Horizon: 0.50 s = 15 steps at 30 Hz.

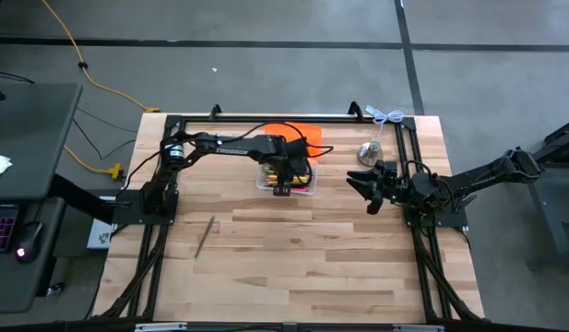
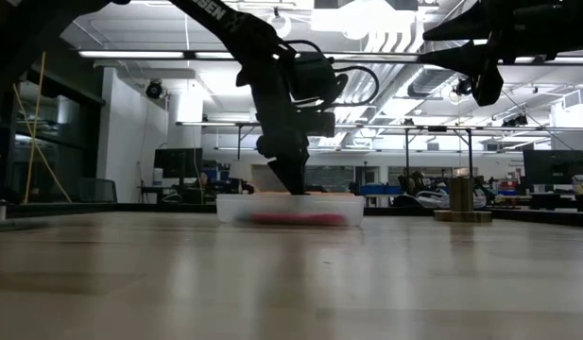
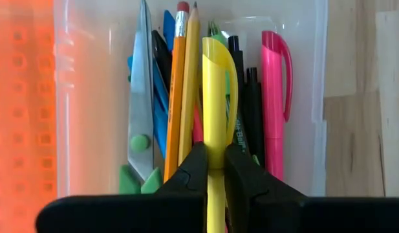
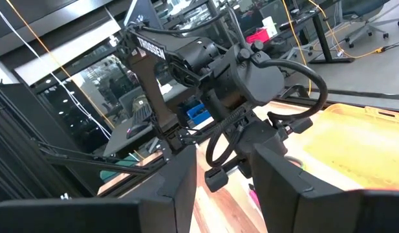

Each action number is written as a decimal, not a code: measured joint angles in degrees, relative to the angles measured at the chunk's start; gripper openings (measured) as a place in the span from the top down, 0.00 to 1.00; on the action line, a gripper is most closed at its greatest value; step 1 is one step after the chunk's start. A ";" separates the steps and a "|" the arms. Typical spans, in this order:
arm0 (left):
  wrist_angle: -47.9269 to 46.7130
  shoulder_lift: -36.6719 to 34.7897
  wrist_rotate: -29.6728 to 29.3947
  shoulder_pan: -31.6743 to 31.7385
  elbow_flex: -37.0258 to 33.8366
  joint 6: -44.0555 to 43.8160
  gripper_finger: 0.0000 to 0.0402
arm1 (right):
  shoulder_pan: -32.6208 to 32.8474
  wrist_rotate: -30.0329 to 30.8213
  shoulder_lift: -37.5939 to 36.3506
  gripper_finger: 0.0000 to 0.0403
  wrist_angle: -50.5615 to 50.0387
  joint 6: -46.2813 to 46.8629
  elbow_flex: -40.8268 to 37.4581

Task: Pick & place school supplies into a supply box
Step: Put the yellow pen into the transparent supply box

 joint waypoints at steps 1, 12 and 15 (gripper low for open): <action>-0.09 0.00 0.00 0.00 0.00 0.00 0.87 | 0.00 0.00 0.00 0.69 0.00 0.00 0.00; -0.60 -0.02 0.92 0.00 0.00 -0.17 0.69 | 0.00 -0.02 0.00 0.69 0.02 0.22 0.00; -0.82 -0.02 0.92 0.00 0.00 -0.20 0.64 | 0.00 -0.02 0.00 0.69 0.04 0.24 0.00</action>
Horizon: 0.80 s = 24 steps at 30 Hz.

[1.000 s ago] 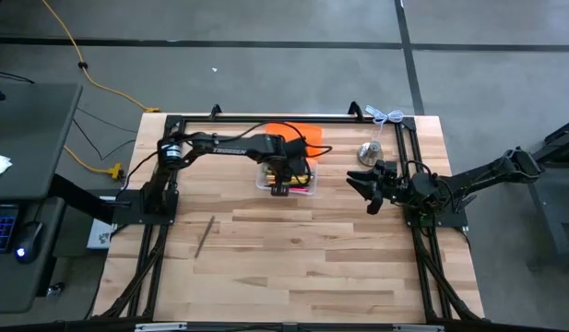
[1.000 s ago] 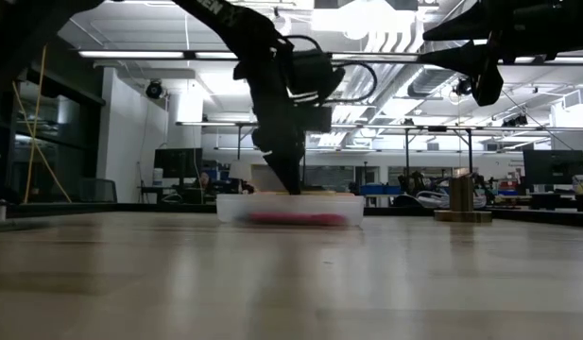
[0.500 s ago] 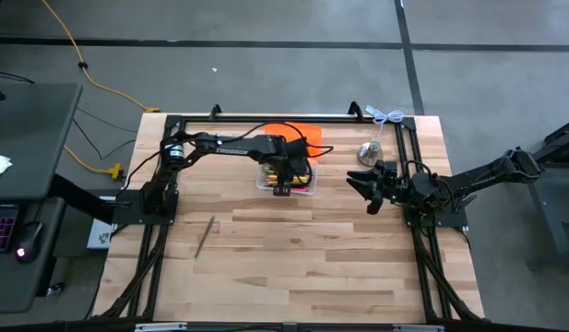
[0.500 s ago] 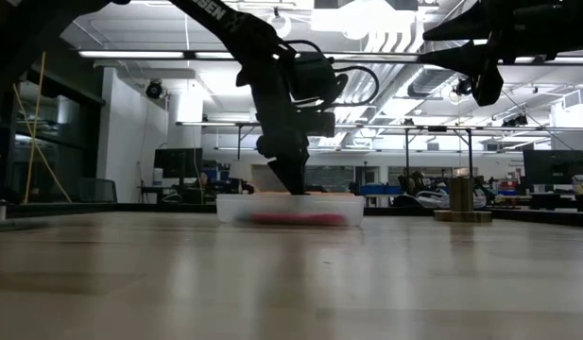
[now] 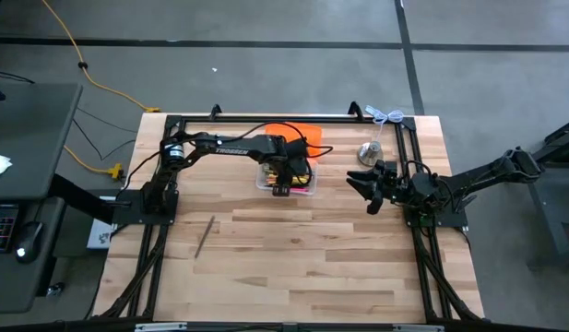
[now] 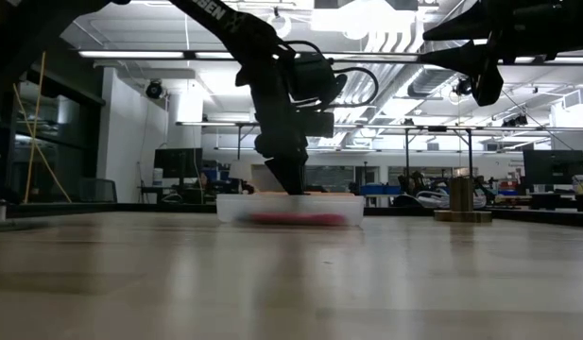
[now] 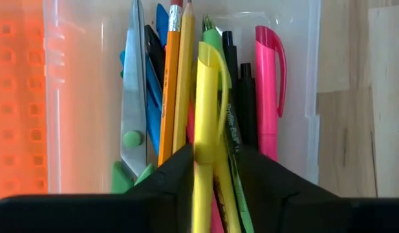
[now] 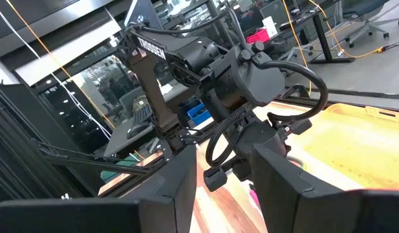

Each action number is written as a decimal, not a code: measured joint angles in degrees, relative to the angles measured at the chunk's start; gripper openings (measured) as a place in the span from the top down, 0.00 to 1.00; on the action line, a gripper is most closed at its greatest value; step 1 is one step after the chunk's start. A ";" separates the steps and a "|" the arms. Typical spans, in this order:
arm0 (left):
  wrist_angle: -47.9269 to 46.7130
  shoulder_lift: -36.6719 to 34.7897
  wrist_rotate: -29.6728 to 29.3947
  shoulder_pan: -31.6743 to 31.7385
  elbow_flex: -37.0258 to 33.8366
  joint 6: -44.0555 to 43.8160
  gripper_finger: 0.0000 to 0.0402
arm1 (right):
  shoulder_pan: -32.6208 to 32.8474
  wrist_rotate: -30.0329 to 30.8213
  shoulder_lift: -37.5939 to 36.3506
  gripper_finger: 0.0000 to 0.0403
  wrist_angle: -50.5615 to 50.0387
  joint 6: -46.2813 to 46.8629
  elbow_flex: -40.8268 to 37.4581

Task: Pick & place school supplies into a supply box
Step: Put the yellow pen into the transparent supply box, then put the gray pen into the transparent supply box

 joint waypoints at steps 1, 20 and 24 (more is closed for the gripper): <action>-0.08 0.00 -0.02 0.00 0.00 0.00 0.62 | 0.00 0.00 0.00 0.69 0.00 0.00 0.00; -21.79 -0.61 -3.93 -0.04 12.87 -2.00 0.57 | 0.00 -0.14 0.00 0.69 0.04 2.21 0.00; -31.15 -0.75 -4.11 -0.02 18.05 -6.26 0.60 | 0.00 -1.28 0.00 0.69 0.04 2.29 0.00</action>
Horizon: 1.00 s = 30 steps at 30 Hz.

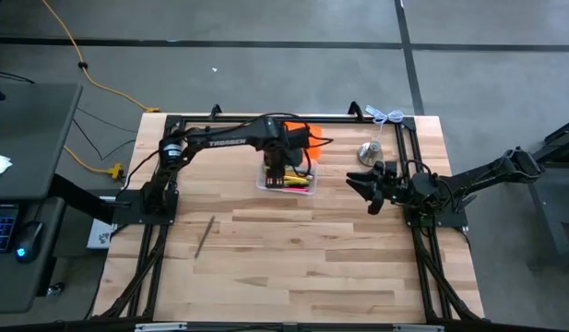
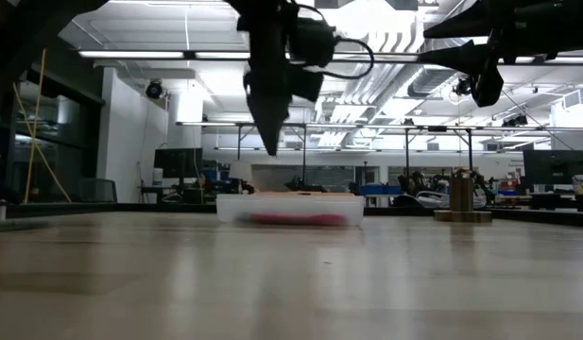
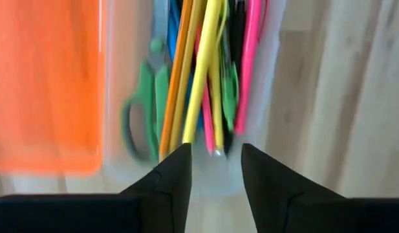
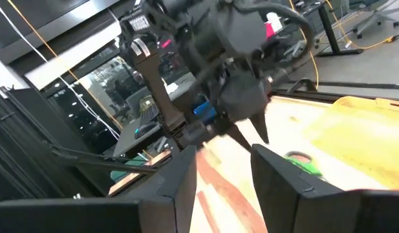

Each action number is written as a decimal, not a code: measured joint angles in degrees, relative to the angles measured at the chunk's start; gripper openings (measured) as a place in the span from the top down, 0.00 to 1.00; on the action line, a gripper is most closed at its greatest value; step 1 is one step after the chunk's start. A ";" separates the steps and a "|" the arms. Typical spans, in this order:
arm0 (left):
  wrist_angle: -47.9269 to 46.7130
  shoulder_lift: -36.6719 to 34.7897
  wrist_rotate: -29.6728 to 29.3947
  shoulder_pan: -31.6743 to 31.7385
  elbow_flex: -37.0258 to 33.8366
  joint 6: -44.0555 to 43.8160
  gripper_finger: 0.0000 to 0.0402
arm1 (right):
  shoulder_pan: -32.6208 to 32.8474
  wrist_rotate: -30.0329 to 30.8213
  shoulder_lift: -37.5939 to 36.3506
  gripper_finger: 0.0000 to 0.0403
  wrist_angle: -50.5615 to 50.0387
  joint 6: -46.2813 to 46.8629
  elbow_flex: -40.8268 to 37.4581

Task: Pick & place school supplies into a supply box
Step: Put the gray pen into the transparent supply box

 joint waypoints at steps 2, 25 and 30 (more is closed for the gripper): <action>-3.69 -0.68 0.00 -0.02 1.70 -3.08 0.62 | 0.00 -0.36 0.00 0.69 0.00 -0.02 0.00; -17.99 -23.89 -2.59 -8.12 -2.23 -30.42 0.75 | 0.00 -0.51 0.02 0.69 -0.36 0.01 0.00; -17.94 -31.38 -2.69 -12.24 -11.57 -39.37 0.75 | 0.00 -0.49 0.02 0.69 -0.44 0.01 0.00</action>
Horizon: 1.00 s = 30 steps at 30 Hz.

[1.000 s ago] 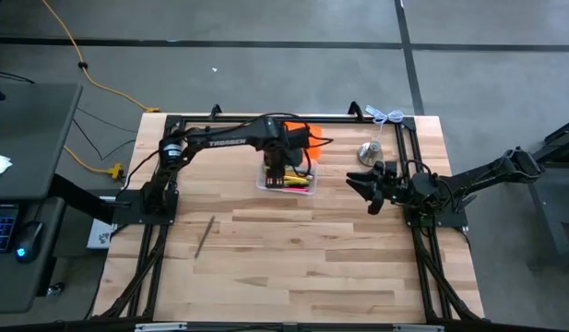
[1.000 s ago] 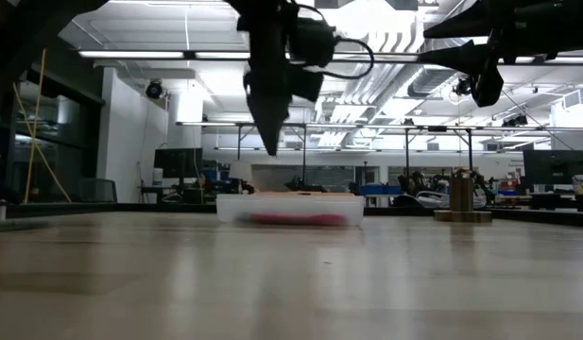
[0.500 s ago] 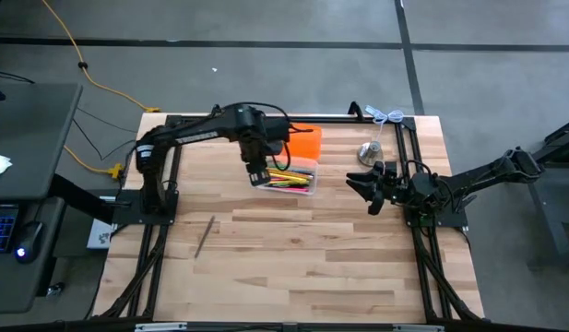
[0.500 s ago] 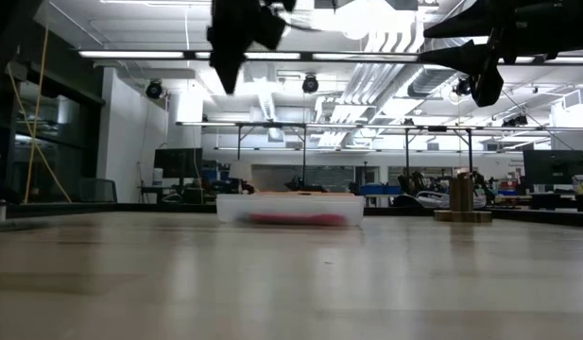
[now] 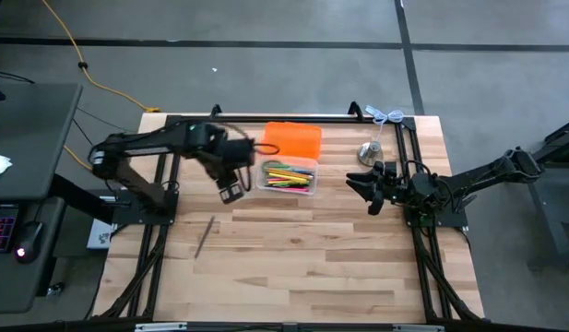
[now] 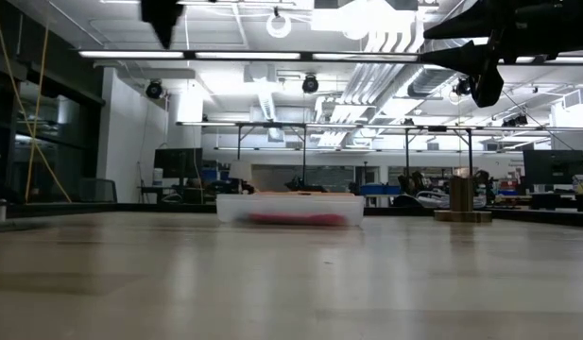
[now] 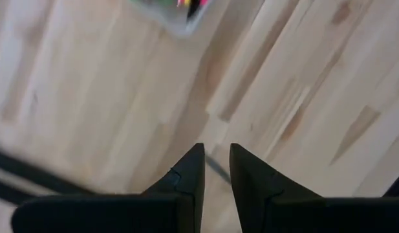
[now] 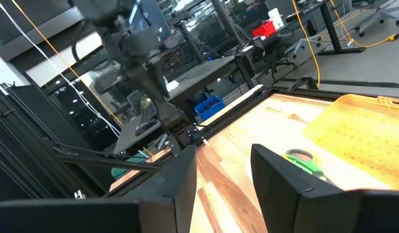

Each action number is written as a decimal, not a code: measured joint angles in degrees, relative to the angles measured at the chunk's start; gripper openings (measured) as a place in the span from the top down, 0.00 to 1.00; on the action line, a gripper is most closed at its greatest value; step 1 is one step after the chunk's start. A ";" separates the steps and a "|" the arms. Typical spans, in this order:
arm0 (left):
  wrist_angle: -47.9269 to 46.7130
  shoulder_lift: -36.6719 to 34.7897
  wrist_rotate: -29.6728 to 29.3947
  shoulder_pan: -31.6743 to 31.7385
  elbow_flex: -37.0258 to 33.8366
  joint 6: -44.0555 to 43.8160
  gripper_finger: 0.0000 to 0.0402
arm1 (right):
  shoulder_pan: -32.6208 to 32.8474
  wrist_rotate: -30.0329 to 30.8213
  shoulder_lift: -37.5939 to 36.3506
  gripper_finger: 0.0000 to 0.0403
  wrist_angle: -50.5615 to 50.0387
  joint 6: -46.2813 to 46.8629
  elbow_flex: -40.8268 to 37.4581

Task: Pick & place school supplies into a supply box
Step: Put the gray pen into the transparent supply box

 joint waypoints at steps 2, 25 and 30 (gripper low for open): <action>-0.06 -3.11 0.00 -1.74 -4.49 -4.49 0.75 | 0.00 0.00 0.00 0.69 0.00 0.00 0.00; 12.86 -16.87 1.77 -22.25 -32.78 -43.82 0.75 | 0.00 -0.22 0.00 0.69 0.00 0.26 0.00; 17.02 -16.86 0.37 -25.64 -37.95 -47.15 0.75 | 0.00 -0.20 0.00 0.69 0.00 0.26 0.00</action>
